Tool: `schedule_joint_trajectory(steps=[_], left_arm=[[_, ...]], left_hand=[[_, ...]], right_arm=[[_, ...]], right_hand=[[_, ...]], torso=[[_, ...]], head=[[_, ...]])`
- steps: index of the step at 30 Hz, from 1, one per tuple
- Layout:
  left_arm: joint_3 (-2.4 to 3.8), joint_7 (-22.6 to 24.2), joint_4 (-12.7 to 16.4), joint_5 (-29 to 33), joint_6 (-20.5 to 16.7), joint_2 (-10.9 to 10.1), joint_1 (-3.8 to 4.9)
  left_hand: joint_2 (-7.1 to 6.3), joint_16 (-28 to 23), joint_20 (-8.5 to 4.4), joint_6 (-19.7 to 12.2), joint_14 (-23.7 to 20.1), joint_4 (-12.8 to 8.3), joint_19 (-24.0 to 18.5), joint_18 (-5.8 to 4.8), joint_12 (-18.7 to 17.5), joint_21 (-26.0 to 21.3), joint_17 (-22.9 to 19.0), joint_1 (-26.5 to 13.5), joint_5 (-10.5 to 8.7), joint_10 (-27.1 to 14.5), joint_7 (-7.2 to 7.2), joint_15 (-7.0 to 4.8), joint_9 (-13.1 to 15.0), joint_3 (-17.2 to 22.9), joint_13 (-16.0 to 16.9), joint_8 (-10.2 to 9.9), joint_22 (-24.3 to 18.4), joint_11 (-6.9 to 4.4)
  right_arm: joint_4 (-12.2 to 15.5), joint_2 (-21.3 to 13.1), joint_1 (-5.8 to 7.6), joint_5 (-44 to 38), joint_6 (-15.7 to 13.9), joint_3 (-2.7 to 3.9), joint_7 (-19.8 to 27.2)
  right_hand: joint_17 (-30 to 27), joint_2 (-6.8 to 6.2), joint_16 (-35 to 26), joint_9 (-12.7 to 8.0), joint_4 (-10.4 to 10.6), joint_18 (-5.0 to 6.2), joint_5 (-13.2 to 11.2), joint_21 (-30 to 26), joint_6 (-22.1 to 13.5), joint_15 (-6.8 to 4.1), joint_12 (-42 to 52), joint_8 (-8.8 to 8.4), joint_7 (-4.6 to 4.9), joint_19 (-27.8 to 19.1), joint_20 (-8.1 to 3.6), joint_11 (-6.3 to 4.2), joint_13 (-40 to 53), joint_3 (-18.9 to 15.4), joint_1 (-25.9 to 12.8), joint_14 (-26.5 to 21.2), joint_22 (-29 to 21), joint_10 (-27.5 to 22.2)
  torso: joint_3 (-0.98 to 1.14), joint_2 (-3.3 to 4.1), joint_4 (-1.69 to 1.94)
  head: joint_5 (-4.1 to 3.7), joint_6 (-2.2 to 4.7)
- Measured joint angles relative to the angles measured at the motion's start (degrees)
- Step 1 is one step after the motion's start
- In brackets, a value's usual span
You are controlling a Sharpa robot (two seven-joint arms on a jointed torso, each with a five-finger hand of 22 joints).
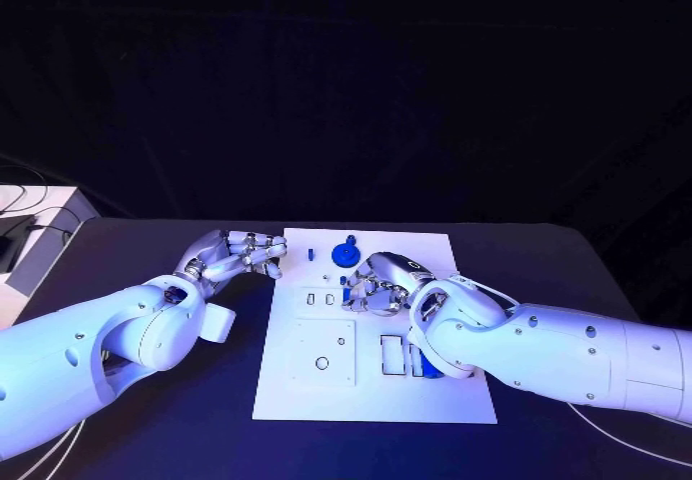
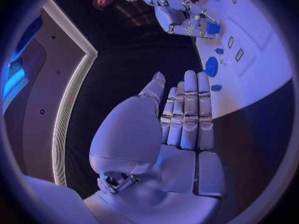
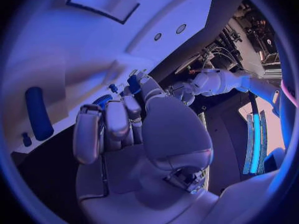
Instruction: Assemble the parts on the task board
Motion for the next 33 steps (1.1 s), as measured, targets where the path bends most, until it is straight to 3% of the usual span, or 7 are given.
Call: schedule_joint_trajectory(steps=[10,33], left_arm=[[0.0,-0.1,0.0,0.0,0.0,-0.1,0.0],[0.0,-0.2,0.0,0.0,0.1,-0.3,0.0]], left_hand=[[0.0,0.0,0.0,0.0,0.0,0.0,0.0,0.0,0.0,0.0,0.0,0.0,0.0,0.0,0.0,0.0,0.0,0.0,0.0,0.0,0.0,0.0],[0.0,0.0,0.0,0.0,0.0,0.0,0.0,0.0,0.0,0.0,0.0,0.0,0.0,0.0,0.0,0.0,0.0,0.0,0.0,0.0,0.0,0.0]], right_arm=[[0.5,0.2,-0.58,-2.5,0.4,-0.05,-2.4],[-1.4,0.8,-0.68,-6.0,0.7,-0.04,-4.5]], right_hand=[[-0.1,0.0,0.0,0.0,0.2,0.0,0.0,0.0,0.0,0.0,0.0,-0.1,0.0,0.0,0.0,0.05,0.0,0.2,0.0,0.0,0.0,0.0],[-0.1,-0.01,0.0,0.0,0.5,0.0,0.0,0.0,0.0,0.01,0.0,-0.07,-0.01,0.0,0.0,0.14,0.1,0.5,0.0,0.0,0.0,0.1]], torso=[[0.0,-0.03,0.0],[-0.04,-0.09,-0.04]], head=[[-0.01,-0.49],[0.14,-0.62]])
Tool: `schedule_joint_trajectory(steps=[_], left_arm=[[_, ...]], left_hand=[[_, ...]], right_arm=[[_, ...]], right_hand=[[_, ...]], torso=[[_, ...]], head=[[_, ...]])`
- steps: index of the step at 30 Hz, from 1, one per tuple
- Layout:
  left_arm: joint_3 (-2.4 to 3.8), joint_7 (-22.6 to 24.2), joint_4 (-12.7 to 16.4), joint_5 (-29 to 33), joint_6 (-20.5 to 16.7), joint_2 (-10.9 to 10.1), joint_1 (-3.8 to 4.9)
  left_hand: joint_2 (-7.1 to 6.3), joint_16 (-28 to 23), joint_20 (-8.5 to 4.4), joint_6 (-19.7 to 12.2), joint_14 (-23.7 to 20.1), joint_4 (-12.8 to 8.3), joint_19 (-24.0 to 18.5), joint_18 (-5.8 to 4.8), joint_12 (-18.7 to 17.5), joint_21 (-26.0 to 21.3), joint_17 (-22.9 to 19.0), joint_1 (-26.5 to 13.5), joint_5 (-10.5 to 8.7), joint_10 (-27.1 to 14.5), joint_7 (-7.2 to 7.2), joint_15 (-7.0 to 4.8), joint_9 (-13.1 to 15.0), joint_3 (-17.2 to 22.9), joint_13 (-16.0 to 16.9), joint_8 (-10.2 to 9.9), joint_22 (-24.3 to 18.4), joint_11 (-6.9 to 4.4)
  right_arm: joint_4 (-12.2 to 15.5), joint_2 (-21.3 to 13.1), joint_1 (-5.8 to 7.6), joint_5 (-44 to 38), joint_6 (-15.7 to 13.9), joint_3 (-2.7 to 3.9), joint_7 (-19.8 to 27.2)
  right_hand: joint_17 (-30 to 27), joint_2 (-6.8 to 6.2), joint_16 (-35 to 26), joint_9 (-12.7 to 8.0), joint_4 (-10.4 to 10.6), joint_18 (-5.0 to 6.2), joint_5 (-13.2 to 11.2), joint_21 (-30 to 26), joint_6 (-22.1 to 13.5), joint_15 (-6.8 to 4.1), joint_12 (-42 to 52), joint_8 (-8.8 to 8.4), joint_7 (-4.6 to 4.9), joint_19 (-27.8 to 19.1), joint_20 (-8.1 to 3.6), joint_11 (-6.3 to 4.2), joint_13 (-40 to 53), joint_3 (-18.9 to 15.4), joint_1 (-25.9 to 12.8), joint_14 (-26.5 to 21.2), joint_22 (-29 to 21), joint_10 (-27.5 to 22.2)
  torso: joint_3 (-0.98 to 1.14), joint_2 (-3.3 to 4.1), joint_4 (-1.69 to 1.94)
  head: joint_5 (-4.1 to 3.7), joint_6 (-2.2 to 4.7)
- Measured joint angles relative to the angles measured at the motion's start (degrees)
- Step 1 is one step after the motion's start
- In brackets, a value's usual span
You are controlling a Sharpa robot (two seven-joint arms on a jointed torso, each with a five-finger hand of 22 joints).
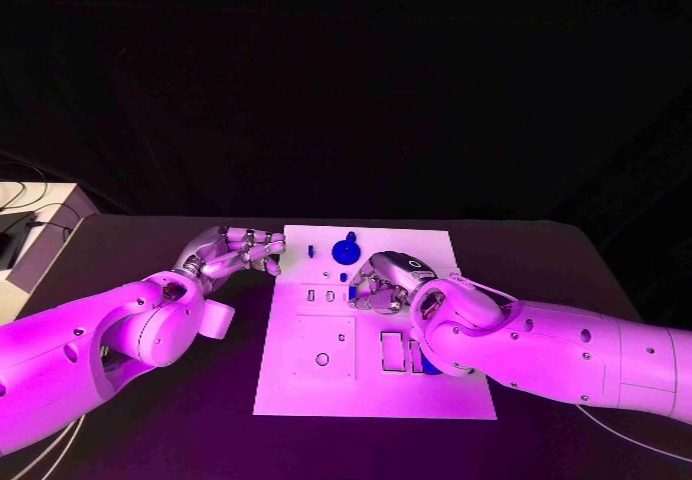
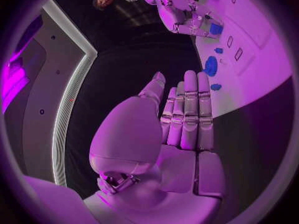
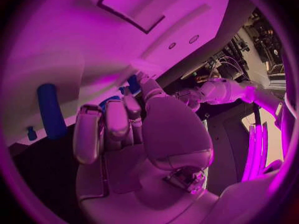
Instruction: Assemble the parts on the task board
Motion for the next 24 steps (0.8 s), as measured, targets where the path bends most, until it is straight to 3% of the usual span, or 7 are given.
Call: schedule_joint_trajectory(steps=[16,21,24], left_arm=[[0.0,-0.1,0.0,0.0,0.1,-0.1,0.0],[0.0,-0.1,0.0,0.0,0.1,-0.1,0.0],[0.0,-0.2,0.0,0.0,0.2,-0.1,0.0]], left_hand=[[0.0,0.0,0.0,0.0,0.0,0.0,0.0,0.0,0.0,0.0,0.0,0.0,0.0,0.0,0.0,0.0,0.0,0.0,0.0,0.0,-0.1,0.0],[0.0,0.0,0.0,0.0,0.0,0.0,0.0,0.0,0.0,0.0,0.0,0.0,0.0,0.0,0.0,0.0,0.0,0.0,0.0,0.0,-0.1,0.0],[0.0,0.0,0.0,0.0,0.0,0.0,0.0,0.0,0.0,0.0,0.0,0.0,0.0,0.0,0.0,0.0,0.0,0.0,0.0,0.0,-0.1,0.0]], right_arm=[[-1.5,1.2,-0.03,-1.2,0.0,0.09,-0.2],[-1.8,1.2,-0.02,-1.3,0.0,0.11,-0.1],[-1.9,1.2,-0.03,-1.3,0.2,0.09,0.0]], right_hand=[[-0.2,-0.28,0.0,0.0,0.3,0.0,0.0,0.0,-0.1,0.0,0.0,0.0,-0.07,0.0,0.0,0.07,0.0,0.0,-0.3,0.0,0.0,0.1],[-0.2,-0.92,0.0,0.0,0.3,0.0,0.0,0.0,-1.2,0.0,-0.5,0.01,1.01,0.0,0.0,0.3,-0.2,0.0,-0.1,0.0,0.0,-0.2],[-0.2,-1.12,0.0,-0.1,0.5,0.0,0.0,0.0,-1.8,0.01,-0.7,0.02,1.17,0.0,0.0,0.39,-0.4,0.2,0.1,0.0,0.0,-0.2]], torso=[[0.02,0.02,-0.02],[0.02,0.02,-0.02],[0.03,0.01,-0.02]], head=[[-0.02,-0.03],[-0.02,-0.03],[0.01,-0.04]])
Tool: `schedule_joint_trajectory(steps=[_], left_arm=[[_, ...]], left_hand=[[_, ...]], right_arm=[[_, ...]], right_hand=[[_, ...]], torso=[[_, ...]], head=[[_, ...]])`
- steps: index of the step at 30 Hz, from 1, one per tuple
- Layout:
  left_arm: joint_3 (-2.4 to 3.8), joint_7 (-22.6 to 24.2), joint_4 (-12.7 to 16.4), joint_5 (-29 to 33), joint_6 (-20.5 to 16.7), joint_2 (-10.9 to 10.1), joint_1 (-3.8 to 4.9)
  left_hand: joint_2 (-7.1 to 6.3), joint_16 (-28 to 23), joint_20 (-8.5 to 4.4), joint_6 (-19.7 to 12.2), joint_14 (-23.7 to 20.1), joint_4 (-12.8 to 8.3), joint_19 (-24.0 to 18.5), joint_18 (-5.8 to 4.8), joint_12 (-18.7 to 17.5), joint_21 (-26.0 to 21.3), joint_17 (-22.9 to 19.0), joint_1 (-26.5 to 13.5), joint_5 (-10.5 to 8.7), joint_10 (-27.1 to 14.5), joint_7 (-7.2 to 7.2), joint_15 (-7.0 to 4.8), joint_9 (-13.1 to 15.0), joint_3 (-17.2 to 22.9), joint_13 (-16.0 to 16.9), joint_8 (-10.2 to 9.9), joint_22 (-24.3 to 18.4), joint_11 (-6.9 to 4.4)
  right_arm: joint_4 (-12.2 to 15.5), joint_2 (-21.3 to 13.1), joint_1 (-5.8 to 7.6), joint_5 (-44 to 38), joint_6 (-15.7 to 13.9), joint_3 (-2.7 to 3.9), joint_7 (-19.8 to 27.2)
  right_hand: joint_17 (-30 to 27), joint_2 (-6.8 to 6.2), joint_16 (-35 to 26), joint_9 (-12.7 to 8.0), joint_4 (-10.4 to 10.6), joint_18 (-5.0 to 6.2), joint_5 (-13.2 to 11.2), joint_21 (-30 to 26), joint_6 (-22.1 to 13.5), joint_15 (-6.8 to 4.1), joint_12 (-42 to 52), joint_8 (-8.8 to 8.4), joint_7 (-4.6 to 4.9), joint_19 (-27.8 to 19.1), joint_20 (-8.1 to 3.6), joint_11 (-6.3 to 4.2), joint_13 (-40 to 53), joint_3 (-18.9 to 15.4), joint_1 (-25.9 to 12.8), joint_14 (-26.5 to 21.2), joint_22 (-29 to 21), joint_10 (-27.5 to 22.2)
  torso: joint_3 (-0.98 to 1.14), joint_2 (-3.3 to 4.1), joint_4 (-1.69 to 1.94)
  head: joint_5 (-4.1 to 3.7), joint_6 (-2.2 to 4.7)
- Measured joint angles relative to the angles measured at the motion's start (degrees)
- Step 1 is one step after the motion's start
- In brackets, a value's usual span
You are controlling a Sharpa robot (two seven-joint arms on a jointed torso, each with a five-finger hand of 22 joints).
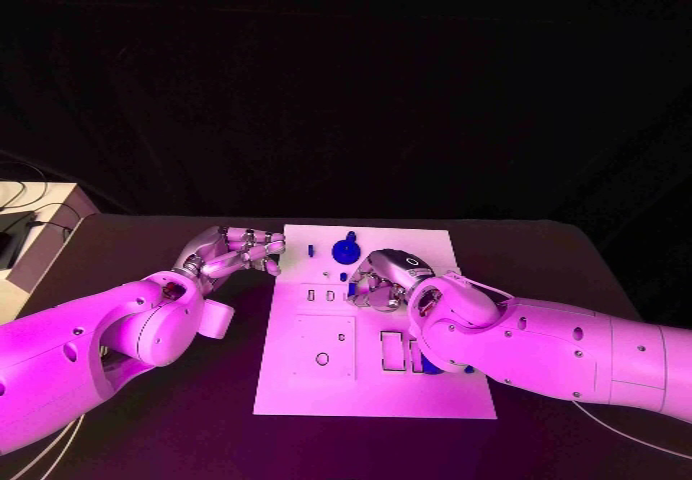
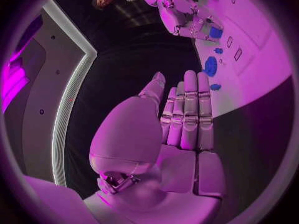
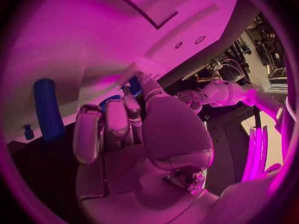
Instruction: Assemble the parts on the task board
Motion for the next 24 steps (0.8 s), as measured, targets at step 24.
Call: schedule_joint_trajectory(steps=[24], left_arm=[[0.0,-0.1,-0.1,0.0,0.1,0.0,0.0]], left_hand=[[0.0,0.0,0.0,-0.2,0.0,0.0,0.0,-0.01,0.0,0.0,0.0,0.0,0.0,0.0,0.21,0.0,0.0,0.0,0.0,0.0,0.0,0.0]], right_arm=[[0.0,-0.1,-0.01,0.1,0.5,0.0,1.2]], right_hand=[[0.3,-3.47,0.0,-0.1,0.9,0.0,0.0,0.0,-5.6,1.04,-0.8,-0.05,1.54,-0.1,0.93,1.49,-1.9,0.5,0.8,-0.2,0.0,-2.2]], torso=[[0.01,-0.01,-0.01]], head=[[0.09,-0.04]])
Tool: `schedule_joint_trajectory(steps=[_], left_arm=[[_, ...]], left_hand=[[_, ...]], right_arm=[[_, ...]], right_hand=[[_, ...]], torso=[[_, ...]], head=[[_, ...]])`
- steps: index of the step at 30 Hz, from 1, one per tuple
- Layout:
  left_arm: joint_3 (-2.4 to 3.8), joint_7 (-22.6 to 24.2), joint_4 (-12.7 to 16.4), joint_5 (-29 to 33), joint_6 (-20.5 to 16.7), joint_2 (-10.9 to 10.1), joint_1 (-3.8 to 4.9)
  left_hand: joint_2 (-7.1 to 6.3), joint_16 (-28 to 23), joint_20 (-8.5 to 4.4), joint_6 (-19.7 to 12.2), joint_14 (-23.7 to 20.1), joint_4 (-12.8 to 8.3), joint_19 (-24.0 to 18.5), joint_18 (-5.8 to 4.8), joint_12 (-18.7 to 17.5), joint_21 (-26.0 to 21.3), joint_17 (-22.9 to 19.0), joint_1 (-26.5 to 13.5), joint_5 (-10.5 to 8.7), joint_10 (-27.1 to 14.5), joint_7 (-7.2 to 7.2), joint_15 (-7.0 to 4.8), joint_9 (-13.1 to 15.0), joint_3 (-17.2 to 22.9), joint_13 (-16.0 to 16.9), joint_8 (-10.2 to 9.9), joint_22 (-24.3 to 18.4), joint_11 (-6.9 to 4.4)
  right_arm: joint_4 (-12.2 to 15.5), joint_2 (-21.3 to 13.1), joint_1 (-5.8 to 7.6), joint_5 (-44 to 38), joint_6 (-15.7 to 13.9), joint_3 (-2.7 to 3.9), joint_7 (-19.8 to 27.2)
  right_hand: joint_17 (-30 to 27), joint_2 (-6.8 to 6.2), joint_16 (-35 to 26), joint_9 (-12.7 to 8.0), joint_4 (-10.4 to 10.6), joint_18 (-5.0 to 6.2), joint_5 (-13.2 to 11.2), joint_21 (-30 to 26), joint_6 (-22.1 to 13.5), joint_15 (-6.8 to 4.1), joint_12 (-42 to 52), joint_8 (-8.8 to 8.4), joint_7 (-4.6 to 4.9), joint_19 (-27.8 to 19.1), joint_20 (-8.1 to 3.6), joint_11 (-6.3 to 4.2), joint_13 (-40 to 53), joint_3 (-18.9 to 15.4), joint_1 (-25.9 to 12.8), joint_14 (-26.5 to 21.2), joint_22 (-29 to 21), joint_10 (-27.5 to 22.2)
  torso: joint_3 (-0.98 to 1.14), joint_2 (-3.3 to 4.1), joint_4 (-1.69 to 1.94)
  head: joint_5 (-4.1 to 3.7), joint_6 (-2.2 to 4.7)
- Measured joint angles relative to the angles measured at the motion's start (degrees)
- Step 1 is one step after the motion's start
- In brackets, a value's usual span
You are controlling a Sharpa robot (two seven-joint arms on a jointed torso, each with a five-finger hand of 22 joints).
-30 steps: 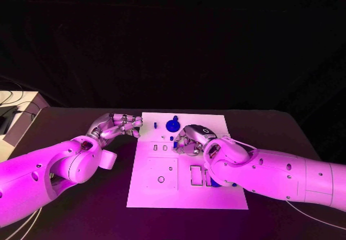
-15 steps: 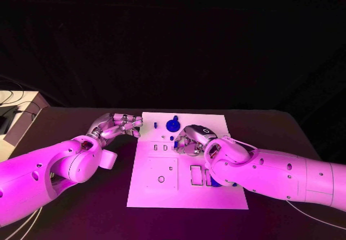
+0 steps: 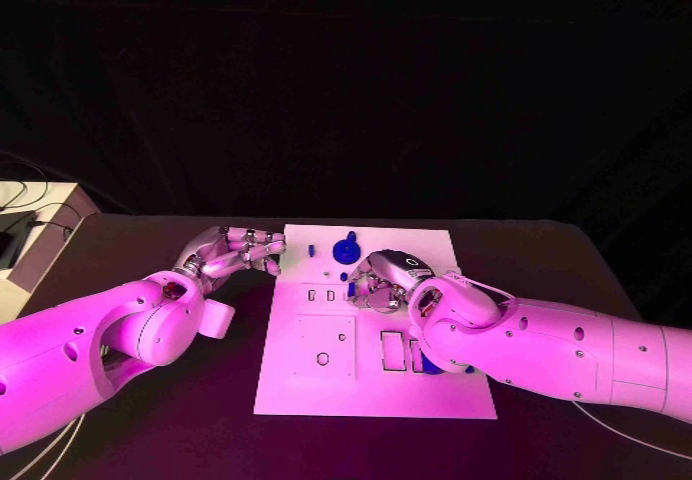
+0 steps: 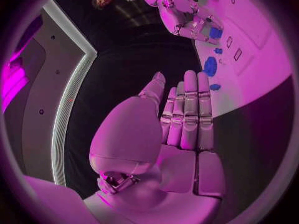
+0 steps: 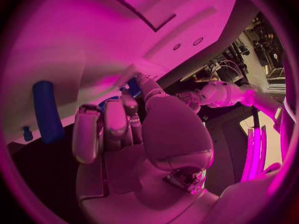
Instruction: Assemble the parts on the task board
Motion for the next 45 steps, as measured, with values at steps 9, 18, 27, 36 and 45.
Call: schedule_joint_trajectory(steps=[9,18,27,36,45], left_arm=[[0.0,-0.1,0.0,0.0,0.0,0.0,0.0],[0.0,-0.5,-0.3,-0.7,0.0,0.1,0.0],[0.0,-3.0,-1.1,-4.4,0.0,0.7,0.0],[0.8,-11.0,-1.5,-11.8,1.9,1.9,0.22],[1.48,-22.2,-4.4,-22.6,6.6,6.8,2.46]], left_hand=[[0.0,0.0,0.0,0.0,0.0,0.0,0.0,0.0,0.0,0.0,0.0,0.0,0.0,-0.1,0.0,0.0,0.0,0.0,0.0,0.0,0.0,0.13],[-0.21,0.2,0.0,0.4,0.4,0.2,0.0,0.01,1.3,0.3,0.2,-0.2,0.0,3.8,-0.42,-0.43,0.0,-0.6,0.4,0.0,-0.1,-0.92],[-3.69,6.6,-1.49,0.0,2.8,2.0,2.8,0.0,3.5,3.4,4.5,-3.7,0.0,7.2,-1.05,-1.78,0.0,-3.8,1.7,0.0,1.5,-2.08],[-3.54,26.2,-4.64,1.6,1.2,8.8,4.6,-0.03,16.9,15.4,17.9,-9.0,0.0,7.1,-2.89,-4.28,0.5,-3.4,12.4,3.1,9.4,-4.4],[-1.4,43.3,-4.98,-0.1,3.4,12.6,7.3,1.89,34.0,31.2,32.5,-9.3,0.0,-3.0,-3.21,-4.48,3.3,-0.1,26.1,10.5,24.6,-4.4]], right_arm=[[0.0,-0.3,-0.03,0.0,-0.5,-0.02,0.1],[1.3,-1.5,-0.25,0.7,-3.5,-0.09,1.1],[2.4,-3.5,0.25,6.0,-10.7,0.89,6.2],[0.1,-5.2,2.82,21.7,-12.9,1.48,17.6],[-4.8,-6.2,5.26,42.1,-11.6,1.75,28.8]], right_hand=[[0.1,-0.36,0.0,0.0,0.4,-0.01,0.0,0.0,-0.4,0.0,0.0,0.0,0.2,0.2,0.2,-0.01,-0.4,-0.1,0.3,0.0,0.0,-0.2],[0.2,-8.95,0.0,-0.1,14.9,0.0,-6.7,-0.3,-5.6,1.14,-1.0,-0.22,-0.39,0.2,1.03,1.26,-2.4,-3.6,1.9,-0.3,0.0,-2.7],[0.4,-9.68,0.0,-0.2,17.1,0.0,-7.0,-0.3,-7.1,1.14,-1.0,-0.22,0.48,0.0,1.23,1.45,-3.3,-5.5,-0.3,-0.3,0.0,-2.9],[0.3,-4.67,0.0,0.2,14.2,0.0,-4.7,-0.7,-3.2,1.14,-0.3,-0.22,1.0,0.0,1.22,1.03,-3.4,-3.9,-2.5,-0.3,0.0,-3.3],[0.4,1.11,0.0,0.2,4.2,0.0,-0.1,-0.7,-2.4,1.13,0.2,-0.22,0.77,0.0,1.22,0.82,-3.7,-6.1,-5.7,-0.3,0.0,-3.5]], torso=[[-0.01,0.0,0.0],[0.02,-0.01,0.04],[0.06,-0.06,0.03],[0.27,-0.24,-0.13],[0.86,-0.9,-0.3]], head=[[0.03,0.09],[0.08,0.25],[0.32,0.54],[0.55,0.82],[1.07,0.96]])
